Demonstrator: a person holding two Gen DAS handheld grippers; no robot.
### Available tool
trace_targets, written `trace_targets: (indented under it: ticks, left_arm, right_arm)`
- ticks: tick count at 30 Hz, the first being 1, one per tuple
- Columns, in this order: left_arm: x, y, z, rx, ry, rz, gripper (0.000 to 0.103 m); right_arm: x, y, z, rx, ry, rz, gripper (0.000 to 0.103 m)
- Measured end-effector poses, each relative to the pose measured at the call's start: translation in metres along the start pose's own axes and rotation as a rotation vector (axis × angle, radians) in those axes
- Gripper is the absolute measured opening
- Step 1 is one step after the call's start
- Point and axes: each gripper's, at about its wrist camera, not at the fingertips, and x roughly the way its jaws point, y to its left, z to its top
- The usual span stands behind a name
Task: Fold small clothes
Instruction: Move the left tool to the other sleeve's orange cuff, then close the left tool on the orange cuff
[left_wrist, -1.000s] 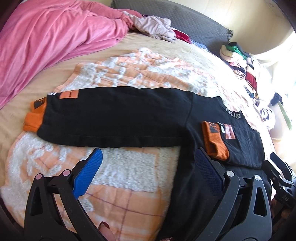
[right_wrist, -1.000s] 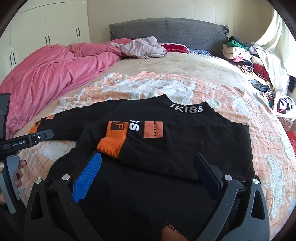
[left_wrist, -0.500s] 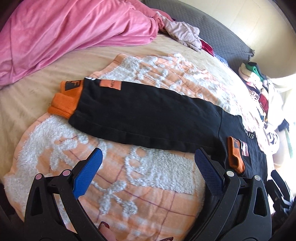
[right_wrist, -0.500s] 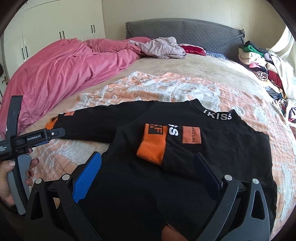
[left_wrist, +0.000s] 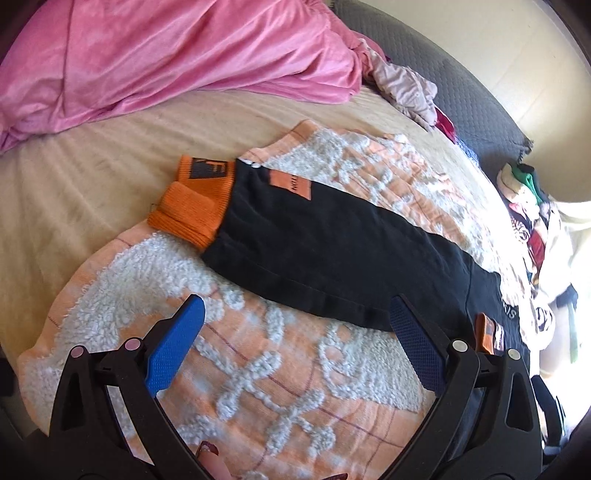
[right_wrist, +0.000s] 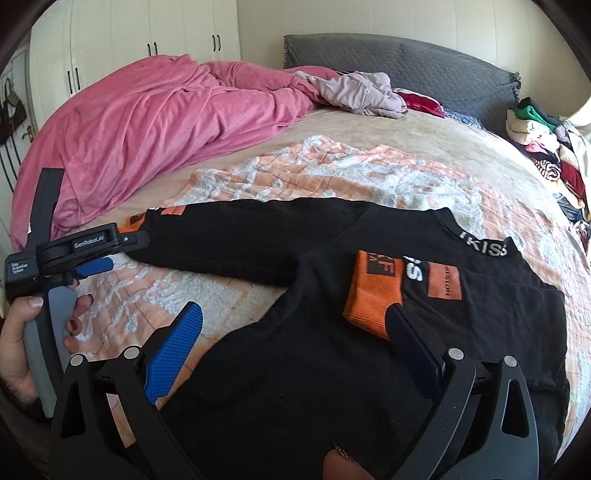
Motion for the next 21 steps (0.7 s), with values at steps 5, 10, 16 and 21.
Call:
trace_targets:
  ticks: [5, 10, 16, 21]
  left_arm:
    - [0.013, 0.015, 0.005, -0.070, 0.007, -0.021, 0.093]
    - [0.022, 0.022, 0.010, -0.135, -0.037, -0.014, 0.091]
    - [0.035, 0.022, 0.021, -0.184, -0.075, 0.027, 0.081]
    - [0.047, 0.025, 0.039, -0.248, -0.100, 0.071, 0.059]
  right_arm:
    - [0.007, 0.011, 0.000, -0.015, 0.009, 0.019, 0.099]
    - [0.011, 0.009, 0.001, 0.001, 0.013, 0.025, 0.099]
    - [0.011, -0.006, 0.003, 0.025, 0.013, 0.009, 0.099]
    - [0.010, -0.022, 0.004, 0.045, 0.012, -0.012, 0.098]
